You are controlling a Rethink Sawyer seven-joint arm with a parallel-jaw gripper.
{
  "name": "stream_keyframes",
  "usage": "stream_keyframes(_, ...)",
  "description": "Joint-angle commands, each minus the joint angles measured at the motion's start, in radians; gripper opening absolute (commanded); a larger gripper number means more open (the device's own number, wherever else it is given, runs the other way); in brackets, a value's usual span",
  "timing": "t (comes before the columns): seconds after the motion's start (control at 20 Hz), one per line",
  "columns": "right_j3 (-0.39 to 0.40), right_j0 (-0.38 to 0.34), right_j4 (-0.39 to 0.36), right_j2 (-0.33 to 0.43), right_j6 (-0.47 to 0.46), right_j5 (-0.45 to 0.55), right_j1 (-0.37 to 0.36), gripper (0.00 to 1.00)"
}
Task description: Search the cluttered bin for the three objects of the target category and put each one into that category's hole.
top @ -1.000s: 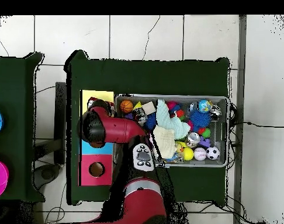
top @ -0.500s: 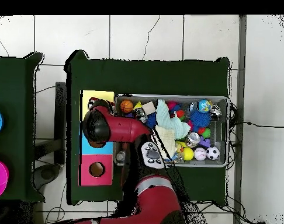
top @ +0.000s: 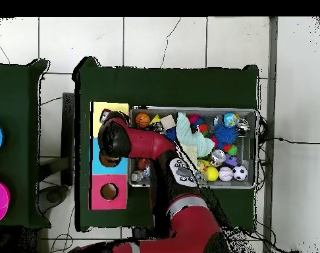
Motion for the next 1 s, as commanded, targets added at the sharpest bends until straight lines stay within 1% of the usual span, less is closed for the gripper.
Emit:
stream_keyframes(0.05,0.155,-0.134,-0.02,0.034,0.1,0.129,0.132,0.0)
stream_keyframes(0.2,0.163,-0.139,-0.02,0.041,0.097,0.156,0.124,0.0)
stream_keyframes(0.35,0.161,-0.138,-0.033,0.038,0.095,0.152,0.113,0.0)
stream_keyframes(0.5,0.172,-0.155,-0.035,0.058,0.091,0.18,0.1,0.0)
stream_keyframes(0.75,0.206,-0.239,-0.057,0.17,0.067,0.171,0.115,0.0)
stream_keyframes(0.8,0.206,-0.246,-0.057,0.179,0.063,0.186,0.116,0.0)
stream_keyframes(1.0,0.209,-0.249,-0.072,0.187,0.07,0.179,0.119,0.0)
